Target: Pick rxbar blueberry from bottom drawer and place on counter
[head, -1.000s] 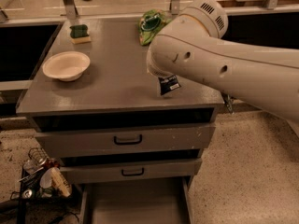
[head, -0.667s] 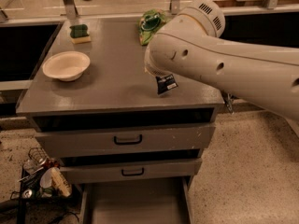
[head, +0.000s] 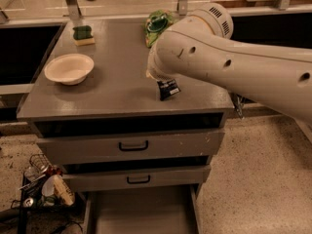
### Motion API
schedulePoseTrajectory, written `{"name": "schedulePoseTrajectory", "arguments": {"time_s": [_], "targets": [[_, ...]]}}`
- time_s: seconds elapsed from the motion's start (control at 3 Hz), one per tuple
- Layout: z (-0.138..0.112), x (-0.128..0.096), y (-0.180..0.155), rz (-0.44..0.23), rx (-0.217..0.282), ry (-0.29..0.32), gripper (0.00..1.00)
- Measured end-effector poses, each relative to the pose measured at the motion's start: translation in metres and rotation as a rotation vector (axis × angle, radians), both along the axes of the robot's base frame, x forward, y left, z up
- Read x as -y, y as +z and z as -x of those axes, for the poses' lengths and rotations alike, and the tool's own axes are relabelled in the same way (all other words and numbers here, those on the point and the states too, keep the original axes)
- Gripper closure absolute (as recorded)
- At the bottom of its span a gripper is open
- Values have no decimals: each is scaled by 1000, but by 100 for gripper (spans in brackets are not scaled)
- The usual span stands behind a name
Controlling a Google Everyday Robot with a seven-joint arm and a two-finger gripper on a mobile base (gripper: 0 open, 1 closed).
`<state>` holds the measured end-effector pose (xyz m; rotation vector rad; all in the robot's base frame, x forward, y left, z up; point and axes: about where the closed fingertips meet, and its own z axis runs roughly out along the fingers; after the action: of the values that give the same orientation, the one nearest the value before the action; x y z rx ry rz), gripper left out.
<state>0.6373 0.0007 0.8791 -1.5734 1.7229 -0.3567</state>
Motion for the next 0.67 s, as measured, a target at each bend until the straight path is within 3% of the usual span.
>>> {"name": "schedulePoseTrajectory", "arguments": {"time_s": [0.67], "targets": [[0, 0, 0, 0, 0, 1, 52]]}}
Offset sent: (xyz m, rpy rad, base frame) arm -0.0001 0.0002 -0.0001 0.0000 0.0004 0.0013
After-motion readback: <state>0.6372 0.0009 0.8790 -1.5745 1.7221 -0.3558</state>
